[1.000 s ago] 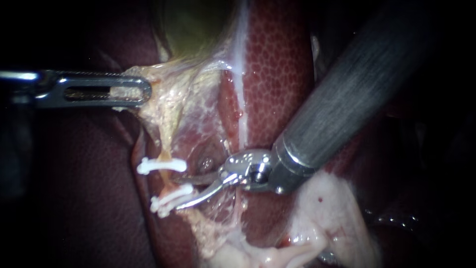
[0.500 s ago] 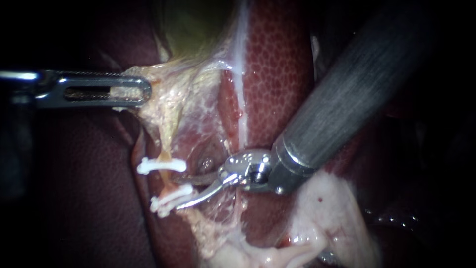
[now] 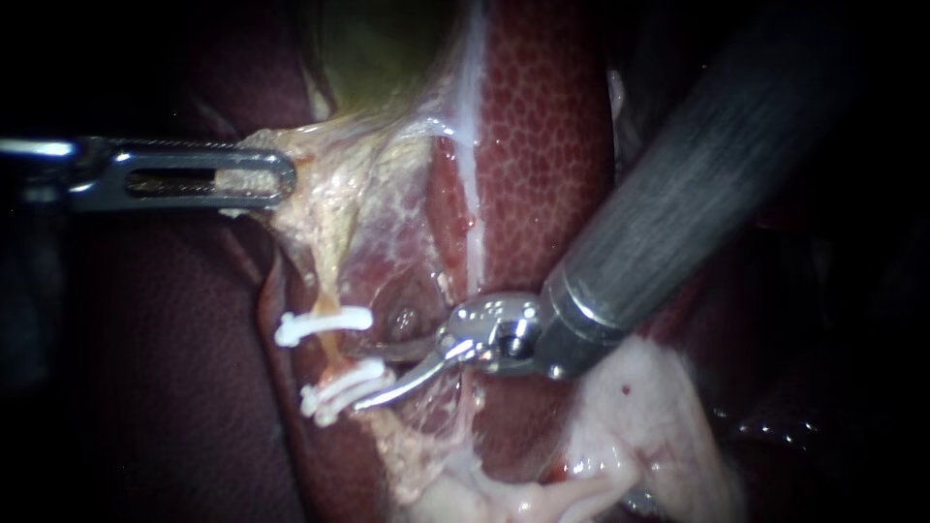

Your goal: Go to the cutting position left tube

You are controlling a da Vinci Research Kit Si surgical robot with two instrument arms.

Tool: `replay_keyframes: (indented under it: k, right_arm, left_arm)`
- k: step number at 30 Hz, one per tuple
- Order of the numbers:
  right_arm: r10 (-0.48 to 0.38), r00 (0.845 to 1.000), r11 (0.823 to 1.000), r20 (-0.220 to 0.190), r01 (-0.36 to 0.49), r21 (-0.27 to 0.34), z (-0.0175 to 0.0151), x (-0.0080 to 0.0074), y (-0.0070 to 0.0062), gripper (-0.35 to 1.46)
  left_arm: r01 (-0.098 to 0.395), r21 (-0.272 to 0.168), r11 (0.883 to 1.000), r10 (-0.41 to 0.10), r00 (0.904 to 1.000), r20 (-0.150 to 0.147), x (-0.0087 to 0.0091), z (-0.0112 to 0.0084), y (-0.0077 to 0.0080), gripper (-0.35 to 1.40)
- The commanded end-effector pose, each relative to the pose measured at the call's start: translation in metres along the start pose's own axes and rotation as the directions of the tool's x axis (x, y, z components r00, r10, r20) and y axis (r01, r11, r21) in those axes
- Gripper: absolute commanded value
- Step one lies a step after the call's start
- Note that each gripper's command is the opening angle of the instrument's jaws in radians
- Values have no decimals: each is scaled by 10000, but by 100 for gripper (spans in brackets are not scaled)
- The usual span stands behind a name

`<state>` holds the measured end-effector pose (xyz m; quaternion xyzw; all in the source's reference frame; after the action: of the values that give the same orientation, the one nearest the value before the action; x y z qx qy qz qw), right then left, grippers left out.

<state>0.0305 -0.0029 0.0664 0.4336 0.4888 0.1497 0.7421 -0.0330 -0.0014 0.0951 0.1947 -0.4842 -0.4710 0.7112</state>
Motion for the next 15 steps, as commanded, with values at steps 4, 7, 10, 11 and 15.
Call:
replay_keyframes:
  k: [4, 7, 10, 11, 15]
  right_arm:
    - [8, 10000, 10000, -6, -8, 11, -6, 0, 1, 118]
    - [23, 10000, 10000, -13, -23, 5, -8, 0, 4, 116]
    - [33, 10000, 10000, -18, -33, -4, -9, 0, 6, 116]
    - [34, 10000, 10000, -19, -34, -7, -9, 0, 6, 116]
    - [41, 10000, 10000, -25, -41, -21, -9, 0, 8, 116]
  left_arm:
    - [1, 4, 10000, -1, 10000, -2, 0, 0, 0, -35]
    - [1, 4, 10000, -1, 10000, -2, 0, 0, 0, -35]
    - [1, 3, 10000, -1, 10000, -2, 0, 0, 0, -35]
    - [1, 3, 10000, -1, 10000, -2, 0, 0, 0, -35]
    - [1, 3, 10000, -1, 10000, -2, 0, 0, 0, -35]
